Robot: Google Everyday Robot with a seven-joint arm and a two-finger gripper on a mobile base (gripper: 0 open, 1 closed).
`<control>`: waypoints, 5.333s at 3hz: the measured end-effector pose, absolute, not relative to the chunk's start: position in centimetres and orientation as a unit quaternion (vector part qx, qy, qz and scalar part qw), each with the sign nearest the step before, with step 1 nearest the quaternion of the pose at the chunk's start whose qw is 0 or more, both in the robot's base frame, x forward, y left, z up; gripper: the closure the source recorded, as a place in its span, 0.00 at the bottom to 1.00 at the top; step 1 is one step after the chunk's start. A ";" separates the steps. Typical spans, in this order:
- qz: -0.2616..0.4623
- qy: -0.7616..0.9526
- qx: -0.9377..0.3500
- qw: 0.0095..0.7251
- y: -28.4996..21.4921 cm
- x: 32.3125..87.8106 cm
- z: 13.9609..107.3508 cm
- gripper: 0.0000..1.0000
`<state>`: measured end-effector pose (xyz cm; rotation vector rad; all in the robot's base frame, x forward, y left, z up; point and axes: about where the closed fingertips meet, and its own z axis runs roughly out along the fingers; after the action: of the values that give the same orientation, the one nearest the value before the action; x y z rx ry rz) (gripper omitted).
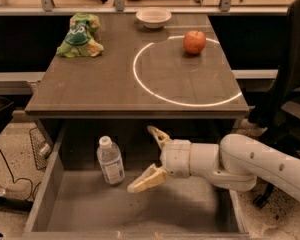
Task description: Place blue plastic bottle into top drawer
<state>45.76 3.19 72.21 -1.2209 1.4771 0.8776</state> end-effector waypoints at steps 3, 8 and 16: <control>0.409 0.563 -0.508 0.508 8.4 46.3 71.5 0.00; 0.439 0.533 -0.521 0.502 12.5 45.8 70.8 1.00; 0.358 0.520 -0.548 0.549 10.4 53.7 103.0 1.00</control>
Offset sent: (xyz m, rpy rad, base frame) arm 0.0100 0.0457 -0.0005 0.0961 -0.0345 0.0772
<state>53.72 10.41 103.01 -1.2982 1.2302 0.8470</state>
